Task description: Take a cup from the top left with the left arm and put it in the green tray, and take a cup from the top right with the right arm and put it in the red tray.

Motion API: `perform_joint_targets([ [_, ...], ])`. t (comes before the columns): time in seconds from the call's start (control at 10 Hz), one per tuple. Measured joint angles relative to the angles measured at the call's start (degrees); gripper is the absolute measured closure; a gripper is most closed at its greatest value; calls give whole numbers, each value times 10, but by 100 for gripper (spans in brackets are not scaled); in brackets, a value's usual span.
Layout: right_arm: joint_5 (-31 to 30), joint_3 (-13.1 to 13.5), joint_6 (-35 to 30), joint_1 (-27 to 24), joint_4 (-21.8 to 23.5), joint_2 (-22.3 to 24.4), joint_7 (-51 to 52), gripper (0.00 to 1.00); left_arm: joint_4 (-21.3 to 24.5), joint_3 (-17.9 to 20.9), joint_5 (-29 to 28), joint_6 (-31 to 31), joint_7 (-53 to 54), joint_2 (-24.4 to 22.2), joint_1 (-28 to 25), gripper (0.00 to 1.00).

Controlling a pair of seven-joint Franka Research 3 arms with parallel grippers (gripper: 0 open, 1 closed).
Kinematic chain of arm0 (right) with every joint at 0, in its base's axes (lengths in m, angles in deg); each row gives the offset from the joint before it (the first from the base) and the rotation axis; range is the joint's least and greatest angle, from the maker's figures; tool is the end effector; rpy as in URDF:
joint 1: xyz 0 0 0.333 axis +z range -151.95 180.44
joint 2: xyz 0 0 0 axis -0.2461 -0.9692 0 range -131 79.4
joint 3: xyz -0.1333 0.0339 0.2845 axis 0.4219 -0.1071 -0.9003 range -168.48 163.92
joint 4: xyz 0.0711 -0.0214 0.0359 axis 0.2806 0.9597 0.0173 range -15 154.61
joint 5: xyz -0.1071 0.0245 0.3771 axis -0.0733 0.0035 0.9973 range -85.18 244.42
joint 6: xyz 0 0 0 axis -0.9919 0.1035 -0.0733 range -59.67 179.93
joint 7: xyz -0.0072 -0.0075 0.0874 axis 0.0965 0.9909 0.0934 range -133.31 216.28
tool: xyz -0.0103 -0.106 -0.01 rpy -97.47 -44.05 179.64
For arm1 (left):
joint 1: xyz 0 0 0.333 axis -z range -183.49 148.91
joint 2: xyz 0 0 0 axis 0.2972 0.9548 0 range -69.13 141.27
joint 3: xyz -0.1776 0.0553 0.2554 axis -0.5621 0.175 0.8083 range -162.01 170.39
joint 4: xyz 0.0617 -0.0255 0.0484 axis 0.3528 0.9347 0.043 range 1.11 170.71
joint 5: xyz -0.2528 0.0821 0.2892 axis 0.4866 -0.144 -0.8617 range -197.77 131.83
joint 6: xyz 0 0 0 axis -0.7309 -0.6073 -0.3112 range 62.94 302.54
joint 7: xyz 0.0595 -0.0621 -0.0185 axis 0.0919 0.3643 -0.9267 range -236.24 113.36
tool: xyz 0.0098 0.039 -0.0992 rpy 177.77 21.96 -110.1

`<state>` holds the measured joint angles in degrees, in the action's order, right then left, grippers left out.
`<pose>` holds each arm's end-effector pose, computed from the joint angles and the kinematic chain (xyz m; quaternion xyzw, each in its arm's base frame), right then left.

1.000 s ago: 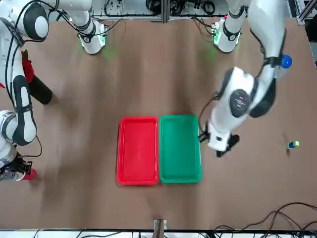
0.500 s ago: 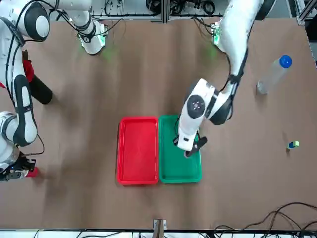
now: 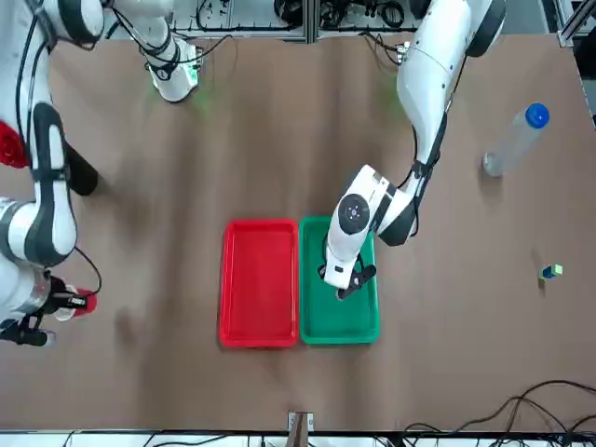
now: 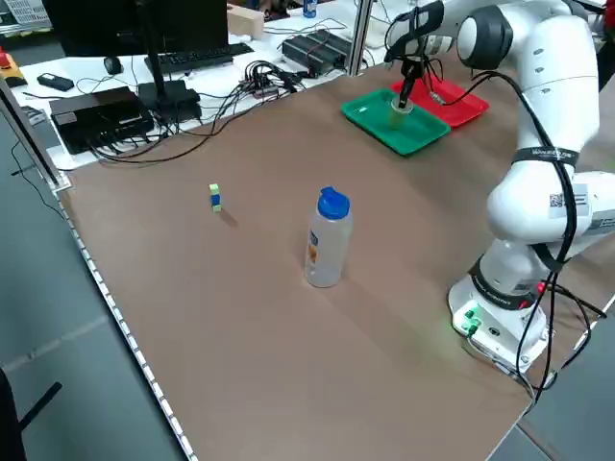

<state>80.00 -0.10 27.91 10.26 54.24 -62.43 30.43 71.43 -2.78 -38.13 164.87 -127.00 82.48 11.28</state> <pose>0.7259 -0.0717 0.3599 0.9891 -0.1472 0.0024 0.0082 0.6211 -0.4146 0.2502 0.9667 0.2534 0.0174 0.0314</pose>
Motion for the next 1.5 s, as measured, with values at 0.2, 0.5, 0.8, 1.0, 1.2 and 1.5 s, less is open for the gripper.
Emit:
perform_joint_targets([
  [0.2, 5, -7, -17, 72, 2, 26, -213, 98, -10, 3, 0, 1, 1, -2, -1, 58],
  [0.5, 21, -9, 0, 185, 12, 23, -436, 98, -27, 6, 0, -23, 1, -56, -15, 13],
  [0.8, 35, -8, 55, 270, 25, 11, -538, 98, -27, 8, -1, -128, 9, -146, -66, 0],
  [1.0, 35, -7, 109, 310, 33, -18, -580, 98, -27, 8, -1, -196, 64, -190, -111, 0],
  [1.2, 35, -6, 141, 330, 33, -40, -596, 98, -25, 7, -1, -262, 144, -220, -150, 0],
  [1.5, 35, -3, 163, 352, 34, -66, -604, 97, -17, 5, 18, -304, 255, -253, -201, 0],
])
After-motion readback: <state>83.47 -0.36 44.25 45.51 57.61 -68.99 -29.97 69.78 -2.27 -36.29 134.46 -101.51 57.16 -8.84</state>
